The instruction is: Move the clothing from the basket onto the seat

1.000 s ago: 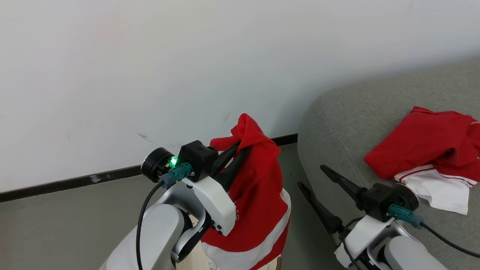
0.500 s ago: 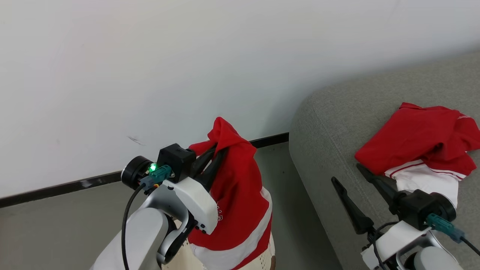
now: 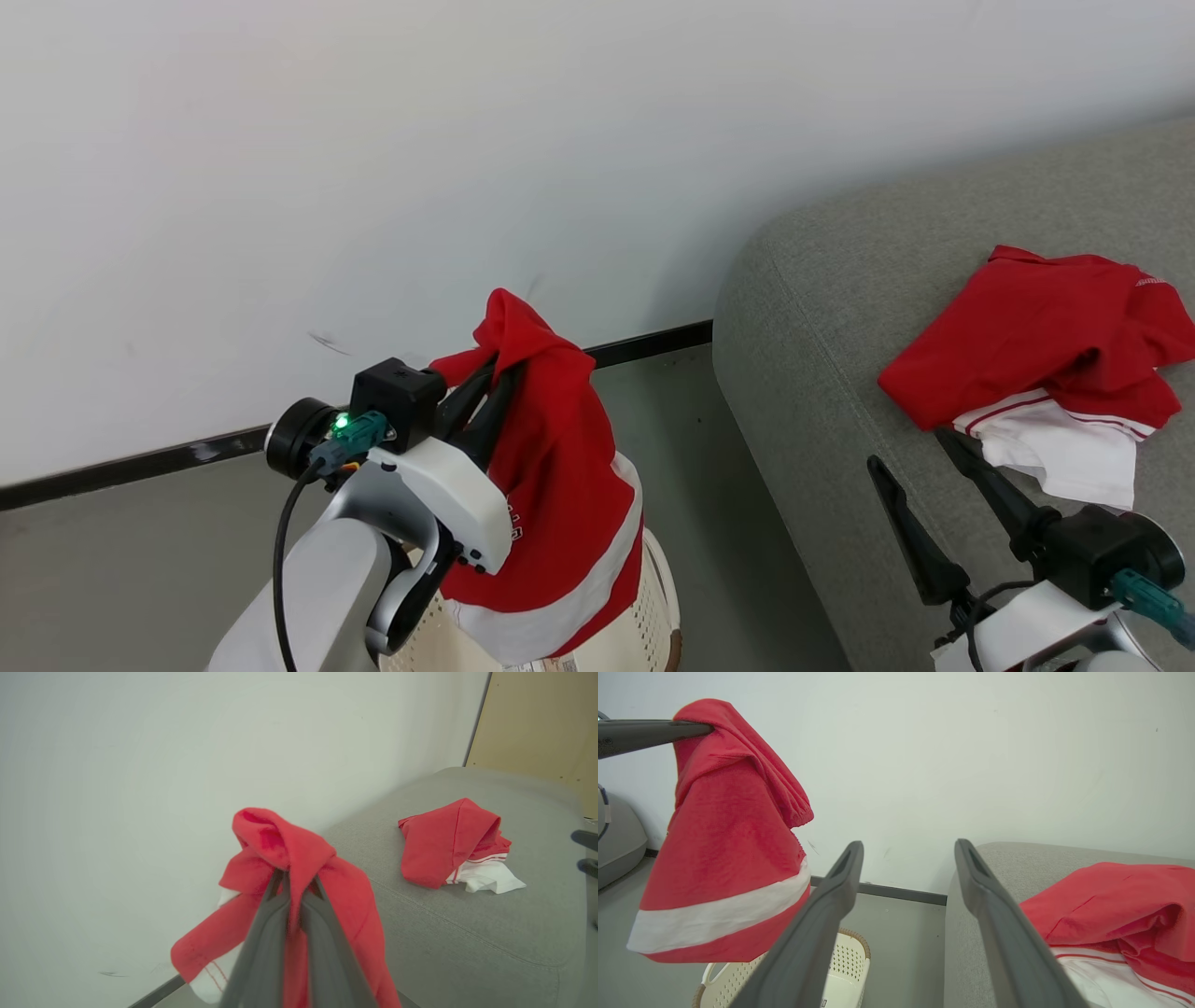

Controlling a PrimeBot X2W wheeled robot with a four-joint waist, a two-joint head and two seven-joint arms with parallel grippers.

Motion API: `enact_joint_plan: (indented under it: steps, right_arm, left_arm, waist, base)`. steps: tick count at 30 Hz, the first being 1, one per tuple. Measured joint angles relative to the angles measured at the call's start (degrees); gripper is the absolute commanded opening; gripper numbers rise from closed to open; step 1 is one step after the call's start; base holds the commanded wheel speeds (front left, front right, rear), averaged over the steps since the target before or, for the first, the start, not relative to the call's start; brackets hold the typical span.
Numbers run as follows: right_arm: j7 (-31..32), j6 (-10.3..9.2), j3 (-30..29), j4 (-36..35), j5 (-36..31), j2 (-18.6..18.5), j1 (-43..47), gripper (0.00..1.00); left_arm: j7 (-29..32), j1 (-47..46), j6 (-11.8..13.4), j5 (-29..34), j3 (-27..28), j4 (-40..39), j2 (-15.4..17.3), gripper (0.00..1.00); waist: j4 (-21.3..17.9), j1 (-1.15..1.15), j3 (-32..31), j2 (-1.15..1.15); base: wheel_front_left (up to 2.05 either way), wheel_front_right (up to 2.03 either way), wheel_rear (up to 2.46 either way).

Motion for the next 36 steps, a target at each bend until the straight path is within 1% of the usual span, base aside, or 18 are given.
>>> enact_joint_plan:
  steps: [2, 8, 17, 23, 29, 36]
  right_arm:
    - [0.00, 0.00, -0.49, -0.54, -0.31, 0.16, 0.62, 1.00]
    - [0.00, 0.00, -0.77, -1.79, -0.46, 0.34, 1.85, 1.00]
    - [0.00, 0.00, 2.02, -1.78, -0.25, 0.07, 1.91, 1.00]
    - [0.00, 0.00, 5.14, 1.26, -1.55, -3.20, 1.36, 1.00]
    - [0.00, 0.00, 9.59, 4.85, -4.95, -5.86, -3.02, 1.00]
    - [0.00, 0.00, 13.72, 9.02, -7.78, -6.37, -9.01, 1.00]
  left_arm:
    - [-0.21, 0.00, 0.41, -0.03, 0.27, 0.16, 0.01, 0.00]
    - [-0.52, -0.01, 0.41, -0.09, 0.51, 0.58, 0.03, 0.00]
    - [-0.51, -0.80, 0.40, -0.07, 0.34, 0.74, -0.04, 0.00]
    - [-0.24, -5.46, 0.18, 0.13, 0.18, -0.36, -0.18, 0.00]
    - [0.59, -8.46, -0.21, 0.60, -0.42, -1.54, -0.87, 0.00]
    - [2.10, -10.79, -1.14, 0.60, -1.78, -3.07, -2.25, 0.00]
  waist:
    - [0.00, 0.00, 0.14, 0.00]
    - [0.19, 0.00, 0.56, 0.00]
    - [1.16, 0.00, 1.28, 0.00]
    - [2.17, 0.00, 1.82, 0.00]
    - [3.36, 0.00, 2.41, 0.00]
    - [4.84, 0.00, 3.06, 0.00]
  base:
    - [0.00, 0.00, 0.00]
    - [0.00, 0.00, 0.00]
    - [0.00, 0.00, 0.00]
    - [0.00, 0.00, 0.00]
    - [0.00, 0.00, 0.00]
    - [0.00, 0.00, 0.00]
